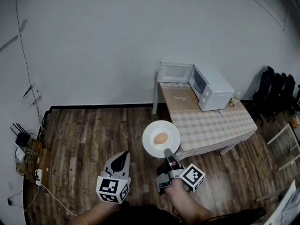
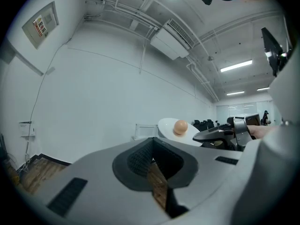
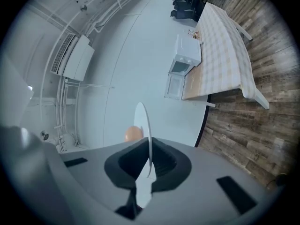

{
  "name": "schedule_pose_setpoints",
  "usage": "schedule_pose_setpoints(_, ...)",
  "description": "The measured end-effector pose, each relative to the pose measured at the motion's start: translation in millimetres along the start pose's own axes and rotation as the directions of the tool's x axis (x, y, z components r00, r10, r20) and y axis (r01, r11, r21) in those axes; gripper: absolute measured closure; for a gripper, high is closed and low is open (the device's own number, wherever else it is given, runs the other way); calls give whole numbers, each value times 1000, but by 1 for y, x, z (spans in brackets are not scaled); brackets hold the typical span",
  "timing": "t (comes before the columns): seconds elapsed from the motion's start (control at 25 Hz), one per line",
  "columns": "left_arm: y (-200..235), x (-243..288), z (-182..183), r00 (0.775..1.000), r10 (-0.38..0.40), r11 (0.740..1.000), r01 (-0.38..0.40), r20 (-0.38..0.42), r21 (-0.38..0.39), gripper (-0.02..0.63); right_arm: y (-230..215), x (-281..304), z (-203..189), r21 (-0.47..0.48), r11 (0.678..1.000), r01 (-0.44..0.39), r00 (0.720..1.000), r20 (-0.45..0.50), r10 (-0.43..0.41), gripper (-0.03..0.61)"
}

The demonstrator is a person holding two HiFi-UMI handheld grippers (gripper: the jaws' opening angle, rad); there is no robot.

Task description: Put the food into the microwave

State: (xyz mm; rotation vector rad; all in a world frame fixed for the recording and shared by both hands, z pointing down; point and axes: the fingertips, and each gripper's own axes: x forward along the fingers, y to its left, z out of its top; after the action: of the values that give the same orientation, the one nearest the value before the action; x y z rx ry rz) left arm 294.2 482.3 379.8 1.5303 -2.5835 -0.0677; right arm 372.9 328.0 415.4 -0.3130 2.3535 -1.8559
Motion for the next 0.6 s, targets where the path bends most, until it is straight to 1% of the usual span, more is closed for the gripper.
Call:
schedule_pose_setpoints(0.12, 9, -4, -2, 1000, -7, 1000, 7, -2, -17, 606, 7, 10, -13, 7, 1000, -14, 1000, -2, 14, 561)
schedule_pose_setpoints(0.32, 32, -8, -1, 1000, -22, 999, 23, 19, -30, 606, 8, 24, -34, -1, 1000, -2, 1000, -1, 2, 561)
schedule_pose_setpoints(0.48, 56, -12, -4, 999, -26, 999, 27, 35, -44, 606, 9, 34, -53, -27, 1000, 13, 1000, -6, -13, 561)
schedule_pose_setpoints(0.6, 69, -11, -4, 999, -37, 998, 38, 35, -43, 606, 11, 41, -61, -17, 1000, 13, 1000, 6, -13, 561)
